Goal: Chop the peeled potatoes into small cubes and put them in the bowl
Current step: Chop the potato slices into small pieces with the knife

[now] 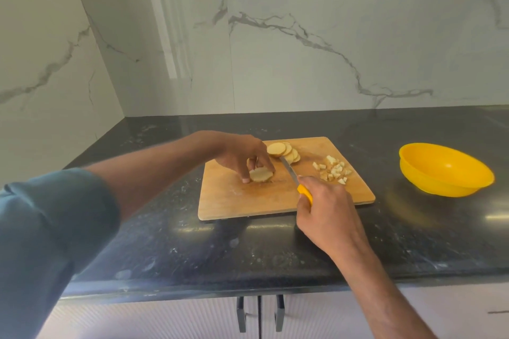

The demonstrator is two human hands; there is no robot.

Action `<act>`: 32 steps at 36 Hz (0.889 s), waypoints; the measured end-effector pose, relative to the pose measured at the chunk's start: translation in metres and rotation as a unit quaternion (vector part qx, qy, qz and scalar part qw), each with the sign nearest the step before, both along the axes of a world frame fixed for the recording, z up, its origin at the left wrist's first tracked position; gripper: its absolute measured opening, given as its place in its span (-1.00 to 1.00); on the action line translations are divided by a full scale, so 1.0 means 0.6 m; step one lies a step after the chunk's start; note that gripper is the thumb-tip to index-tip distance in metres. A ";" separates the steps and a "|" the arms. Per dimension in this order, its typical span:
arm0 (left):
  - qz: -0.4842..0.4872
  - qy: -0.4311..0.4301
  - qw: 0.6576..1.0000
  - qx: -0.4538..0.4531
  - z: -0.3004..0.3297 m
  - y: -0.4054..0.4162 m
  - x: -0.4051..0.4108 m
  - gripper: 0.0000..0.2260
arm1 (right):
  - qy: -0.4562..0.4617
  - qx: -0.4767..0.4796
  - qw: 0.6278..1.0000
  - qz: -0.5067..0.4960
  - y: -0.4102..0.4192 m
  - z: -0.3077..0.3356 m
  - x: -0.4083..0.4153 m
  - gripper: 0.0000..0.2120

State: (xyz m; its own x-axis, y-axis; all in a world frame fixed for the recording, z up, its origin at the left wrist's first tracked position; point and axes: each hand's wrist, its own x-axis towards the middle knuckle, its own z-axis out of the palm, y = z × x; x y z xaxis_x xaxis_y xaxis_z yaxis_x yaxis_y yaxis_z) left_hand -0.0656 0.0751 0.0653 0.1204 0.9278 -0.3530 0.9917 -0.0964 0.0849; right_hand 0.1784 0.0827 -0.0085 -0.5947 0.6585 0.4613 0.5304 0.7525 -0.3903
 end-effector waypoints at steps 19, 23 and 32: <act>0.048 -0.050 0.997 0.035 -0.011 0.000 0.000 -0.48 | -0.005 -0.010 1.000 0.007 0.003 -0.002 -0.003 -0.58; 0.071 -0.051 0.994 0.068 -0.017 -0.012 0.013 -0.48 | -0.007 -0.006 1.000 0.005 0.002 -0.002 -0.002 -0.59; 0.247 -0.038 0.939 0.237 -0.080 -0.039 0.076 -0.54 | -0.030 0.016 0.999 0.009 -0.006 0.004 -0.003 -0.62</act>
